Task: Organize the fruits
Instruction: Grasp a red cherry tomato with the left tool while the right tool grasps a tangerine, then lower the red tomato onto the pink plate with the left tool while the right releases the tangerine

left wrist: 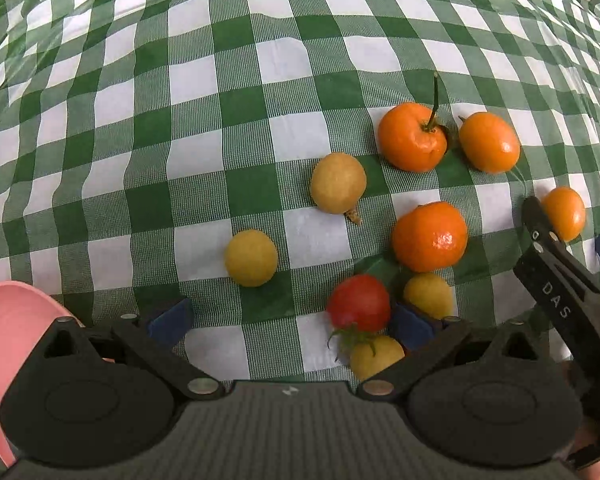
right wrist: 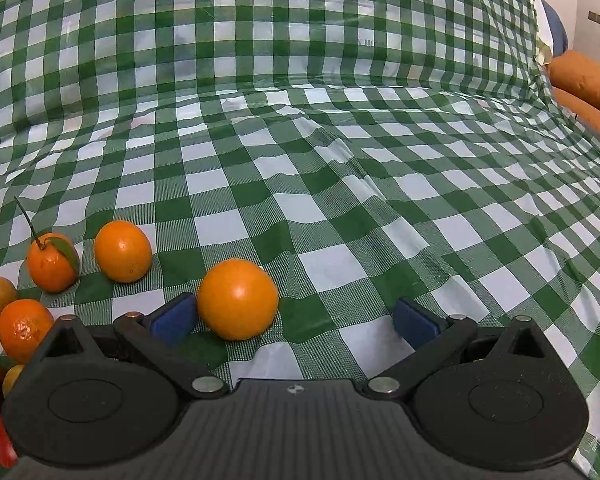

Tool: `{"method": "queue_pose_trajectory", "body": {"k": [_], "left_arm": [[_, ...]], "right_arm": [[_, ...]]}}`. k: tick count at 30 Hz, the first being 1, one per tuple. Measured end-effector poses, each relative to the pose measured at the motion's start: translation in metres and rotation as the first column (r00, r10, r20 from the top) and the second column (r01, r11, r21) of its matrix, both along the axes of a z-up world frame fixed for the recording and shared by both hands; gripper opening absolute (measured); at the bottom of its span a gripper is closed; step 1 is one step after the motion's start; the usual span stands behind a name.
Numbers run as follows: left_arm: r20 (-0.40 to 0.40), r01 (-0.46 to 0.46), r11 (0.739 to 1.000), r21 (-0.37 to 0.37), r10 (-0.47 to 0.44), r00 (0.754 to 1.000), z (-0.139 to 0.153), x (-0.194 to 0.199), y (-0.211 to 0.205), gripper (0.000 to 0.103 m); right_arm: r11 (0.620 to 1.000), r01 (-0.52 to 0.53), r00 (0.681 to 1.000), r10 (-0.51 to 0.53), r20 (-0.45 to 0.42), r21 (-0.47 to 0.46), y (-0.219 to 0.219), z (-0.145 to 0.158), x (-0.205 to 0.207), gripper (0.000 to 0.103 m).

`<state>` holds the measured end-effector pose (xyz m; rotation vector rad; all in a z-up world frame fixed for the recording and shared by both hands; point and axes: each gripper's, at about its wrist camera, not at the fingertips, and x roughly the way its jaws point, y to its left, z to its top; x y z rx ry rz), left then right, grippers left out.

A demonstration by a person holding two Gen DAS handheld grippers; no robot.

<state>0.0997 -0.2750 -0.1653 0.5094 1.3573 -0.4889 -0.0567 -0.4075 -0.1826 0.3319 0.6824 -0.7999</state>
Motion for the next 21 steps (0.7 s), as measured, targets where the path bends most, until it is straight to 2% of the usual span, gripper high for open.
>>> {"method": "queue_pose_trajectory", "body": {"k": [1, 2, 3, 4, 6, 7, 8, 10, 15, 21], "left_arm": [[-0.006, 0.001, 1.000, -0.001, -0.001, 1.000, 0.001, 0.000, -0.001, 0.103], [-0.003, 0.001, 1.000, -0.009, -0.001, 1.000, 0.003, 0.001, -0.002, 0.097], [0.012, 0.005, 1.000, -0.021, -0.005, 1.000, 0.006, -0.002, -0.004, 0.086], [0.029, 0.013, 1.000, -0.022, -0.012, 1.000, 0.009, -0.003, -0.005, 0.079], [0.040, 0.022, 0.999, -0.031, -0.020, 0.999, 0.015, -0.005, -0.005, 0.056], [0.035, 0.021, 0.999, -0.042, -0.020, 0.999, 0.018, -0.005, -0.005, 0.048], [0.024, 0.022, 0.998, -0.054, -0.020, 0.999, 0.020, -0.004, -0.004, 0.034], [0.010, 0.032, 0.998, -0.050, -0.031, 0.999, 0.021, -0.003, -0.005, 0.033], [-0.006, 0.009, 0.996, -0.087, -0.010, 1.000, 0.033, 0.001, 0.007, 0.033], [0.007, -0.003, 0.987, -0.161, 0.004, 1.000, 0.066, -0.010, 0.036, 0.033]], "right_arm": [[1.000, 0.000, 1.000, 0.000, 0.000, 0.002, -0.001, 0.000, 0.000, 0.102], [1.000, 0.001, 1.000, -0.001, 0.000, 0.005, -0.002, 0.000, 0.001, 0.102], [1.000, -0.002, 1.000, 0.002, -0.003, 0.008, -0.005, 0.000, 0.001, 0.102], [1.000, -0.011, 1.000, 0.011, -0.008, 0.011, -0.007, 0.002, 0.001, 0.102], [1.000, -0.013, 1.000, 0.013, 0.004, 0.000, -0.006, 0.003, -0.001, 0.092], [1.000, -0.019, 1.000, 0.019, 0.019, -0.007, -0.006, 0.003, -0.002, 0.078], [1.000, -0.027, 0.999, 0.028, 0.033, -0.012, -0.005, 0.004, -0.003, 0.058], [0.999, -0.026, 0.999, 0.027, 0.029, -0.038, -0.001, 0.004, -0.003, 0.040], [1.000, 0.017, 0.997, -0.016, 0.079, -0.017, -0.005, 0.007, -0.009, 0.040], [0.998, 0.057, 0.994, -0.054, 0.099, -0.030, -0.003, 0.009, -0.015, 0.040]]}}
